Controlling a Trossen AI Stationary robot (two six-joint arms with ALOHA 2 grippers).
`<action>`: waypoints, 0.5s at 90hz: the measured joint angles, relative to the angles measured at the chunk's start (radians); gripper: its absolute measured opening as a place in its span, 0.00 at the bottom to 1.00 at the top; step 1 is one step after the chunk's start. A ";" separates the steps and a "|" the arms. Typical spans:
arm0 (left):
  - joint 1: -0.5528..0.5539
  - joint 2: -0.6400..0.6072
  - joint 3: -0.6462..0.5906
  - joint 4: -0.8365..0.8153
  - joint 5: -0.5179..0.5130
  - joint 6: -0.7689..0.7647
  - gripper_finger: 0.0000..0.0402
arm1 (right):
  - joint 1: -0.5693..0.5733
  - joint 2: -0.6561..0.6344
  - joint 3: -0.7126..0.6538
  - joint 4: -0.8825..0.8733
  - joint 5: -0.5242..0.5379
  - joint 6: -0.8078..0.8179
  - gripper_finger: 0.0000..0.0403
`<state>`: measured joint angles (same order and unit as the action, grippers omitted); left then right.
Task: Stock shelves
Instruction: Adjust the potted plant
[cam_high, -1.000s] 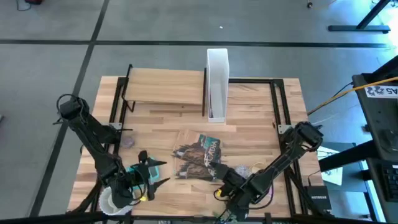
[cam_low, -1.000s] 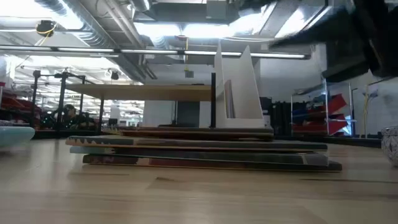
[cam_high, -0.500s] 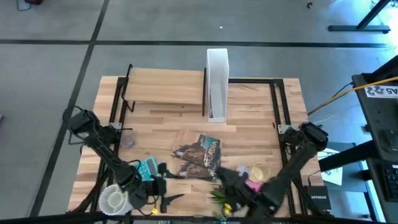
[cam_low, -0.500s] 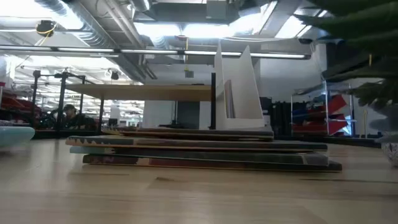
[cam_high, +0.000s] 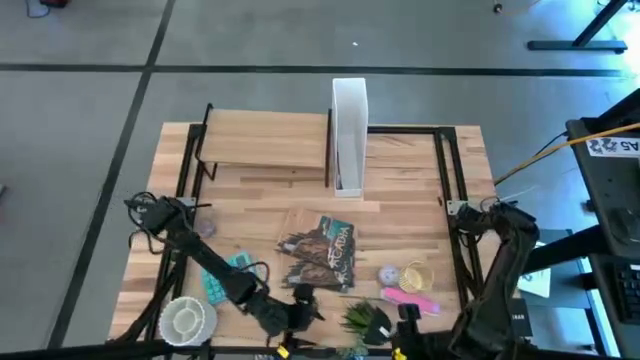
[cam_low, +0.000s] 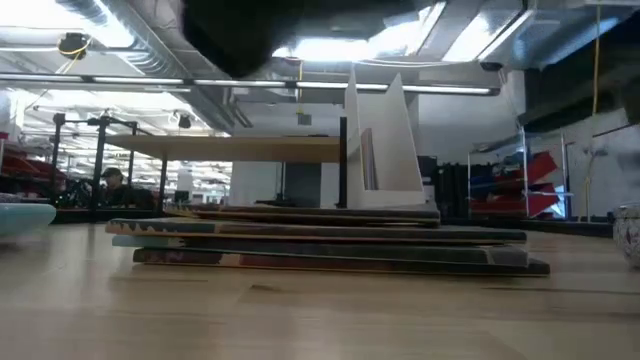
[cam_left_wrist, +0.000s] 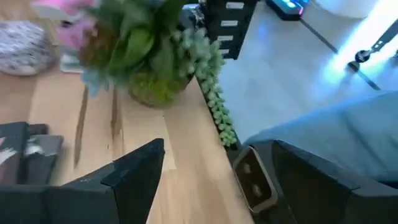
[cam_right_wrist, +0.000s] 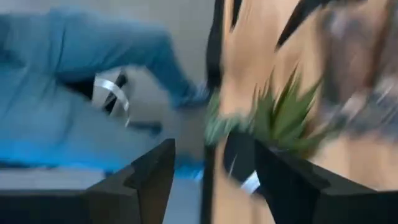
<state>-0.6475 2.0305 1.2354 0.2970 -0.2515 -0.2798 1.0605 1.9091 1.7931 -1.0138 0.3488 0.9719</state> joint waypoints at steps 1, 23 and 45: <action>0.004 0.006 0.003 0.001 0.004 0.000 0.69 | 0.002 0.002 -0.008 0.002 -0.010 0.012 0.46; 0.058 0.062 0.063 0.057 0.103 0.041 0.60 | 0.005 0.008 -0.258 0.206 -0.168 0.176 0.32; 0.096 0.096 0.074 0.152 0.244 0.039 0.59 | -0.009 0.009 -0.454 0.389 -0.168 0.212 0.23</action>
<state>-0.5510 2.1266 1.3094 0.4489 -0.0078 -0.2406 1.0520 1.9179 1.3389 -0.6251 0.1810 1.1841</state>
